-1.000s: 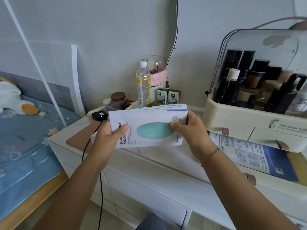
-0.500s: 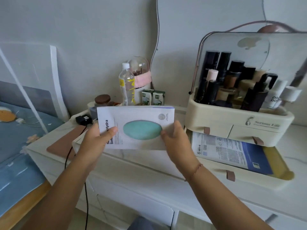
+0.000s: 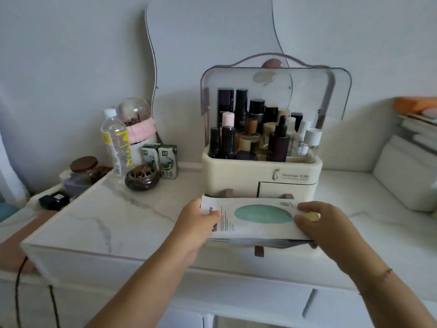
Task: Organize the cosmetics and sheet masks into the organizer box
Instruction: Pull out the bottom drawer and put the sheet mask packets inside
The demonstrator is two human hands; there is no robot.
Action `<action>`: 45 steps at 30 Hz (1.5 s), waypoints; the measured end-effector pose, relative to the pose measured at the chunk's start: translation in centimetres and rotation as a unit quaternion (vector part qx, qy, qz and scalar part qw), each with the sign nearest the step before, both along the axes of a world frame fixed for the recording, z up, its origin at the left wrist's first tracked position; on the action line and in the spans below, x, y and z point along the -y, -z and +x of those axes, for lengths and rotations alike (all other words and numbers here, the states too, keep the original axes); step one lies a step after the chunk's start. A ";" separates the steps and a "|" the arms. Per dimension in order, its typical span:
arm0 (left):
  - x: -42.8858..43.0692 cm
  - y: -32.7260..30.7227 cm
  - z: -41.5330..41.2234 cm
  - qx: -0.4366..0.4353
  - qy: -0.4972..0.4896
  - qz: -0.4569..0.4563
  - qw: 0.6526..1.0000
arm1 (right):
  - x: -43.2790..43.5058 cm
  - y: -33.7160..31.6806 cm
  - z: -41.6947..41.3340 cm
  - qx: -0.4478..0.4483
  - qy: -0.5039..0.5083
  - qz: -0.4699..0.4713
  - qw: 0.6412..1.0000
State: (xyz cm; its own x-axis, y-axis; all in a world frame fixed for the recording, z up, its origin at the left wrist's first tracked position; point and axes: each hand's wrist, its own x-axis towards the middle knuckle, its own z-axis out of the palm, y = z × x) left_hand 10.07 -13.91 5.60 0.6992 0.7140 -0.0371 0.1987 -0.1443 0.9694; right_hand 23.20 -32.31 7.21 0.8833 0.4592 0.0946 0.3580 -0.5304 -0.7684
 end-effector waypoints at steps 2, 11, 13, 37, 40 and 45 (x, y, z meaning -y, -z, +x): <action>0.0 0.0 0.0 -0.027 0.009 -0.016 0.999 | 0.6 0.1 0.6 -0.005 -0.014 -0.030 0.999; -0.8 -0.1 3.1 -0.118 0.005 0.110 0.987 | 0.3 0.7 2.7 0.012 -0.018 -0.064 0.998; -1.1 0.1 4.0 -0.178 -0.006 0.206 0.962 | -0.2 0.8 3.1 0.034 0.001 -0.078 0.996; -2.3 6.2 -0.9 0.069 0.073 0.408 0.907 | 3.0 5.1 1.0 0.231 -0.095 -0.050 0.967; -2.0 6.6 -0.4 0.073 0.017 0.386 0.920 | 2.9 5.6 1.7 0.212 -0.054 -0.011 0.976; -2.7 6.8 1.5 0.048 -0.060 0.325 0.942 | 1.4 6.4 3.6 0.189 -0.023 0.041 0.981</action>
